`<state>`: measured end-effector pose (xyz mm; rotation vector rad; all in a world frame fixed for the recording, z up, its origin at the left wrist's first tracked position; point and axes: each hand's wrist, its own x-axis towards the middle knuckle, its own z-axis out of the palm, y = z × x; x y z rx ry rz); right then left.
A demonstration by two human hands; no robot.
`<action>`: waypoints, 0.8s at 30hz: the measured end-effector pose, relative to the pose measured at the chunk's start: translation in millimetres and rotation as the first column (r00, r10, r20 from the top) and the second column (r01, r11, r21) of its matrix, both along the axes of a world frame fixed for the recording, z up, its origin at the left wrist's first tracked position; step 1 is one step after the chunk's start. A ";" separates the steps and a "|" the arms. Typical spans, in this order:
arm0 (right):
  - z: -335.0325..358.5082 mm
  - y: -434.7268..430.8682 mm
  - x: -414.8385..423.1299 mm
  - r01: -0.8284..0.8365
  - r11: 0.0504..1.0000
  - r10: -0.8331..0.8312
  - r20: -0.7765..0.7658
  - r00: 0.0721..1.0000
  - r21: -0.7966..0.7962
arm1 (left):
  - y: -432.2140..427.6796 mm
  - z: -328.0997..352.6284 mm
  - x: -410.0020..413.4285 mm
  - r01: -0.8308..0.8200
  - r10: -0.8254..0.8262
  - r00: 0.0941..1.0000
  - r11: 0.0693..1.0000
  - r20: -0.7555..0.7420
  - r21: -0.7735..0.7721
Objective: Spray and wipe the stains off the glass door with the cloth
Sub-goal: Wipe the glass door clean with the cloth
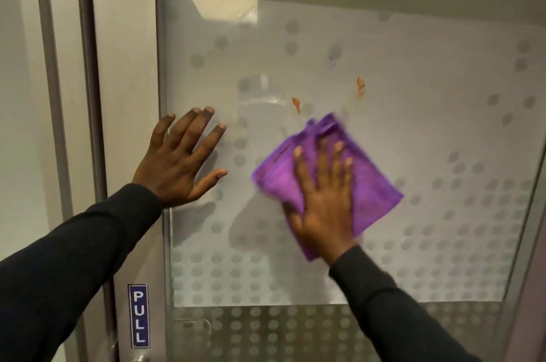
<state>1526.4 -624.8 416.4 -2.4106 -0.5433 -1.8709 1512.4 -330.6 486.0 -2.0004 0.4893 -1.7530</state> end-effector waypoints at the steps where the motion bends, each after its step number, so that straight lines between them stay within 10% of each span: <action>1: -22.8 3.3 -1.1 -0.052 0.992 0.049 -0.027 0.998 -0.118 | -0.2 0.2 -0.8 0.003 -0.003 1.000 1.000 -0.001 0.000; 6: -66.3 -57.8 3.8 -0.081 0.973 0.062 -0.092 0.994 -0.214 | -1.3 -0.4 -2.9 0.006 -0.006 1.000 1.000 -0.011 -0.003; 17: 147.5 -73.0 5.6 0.096 0.829 -0.106 -0.015 0.994 0.551 | 0.8 -1.9 2.6 -0.003 0.003 1.000 1.000 -0.021 -0.004; 24: 109.2 14.2 2.4 -0.028 0.994 0.037 0.087 0.996 -0.105 | 1.4 -1.2 2.5 0.014 -0.014 0.999 1.000 -0.051 -0.008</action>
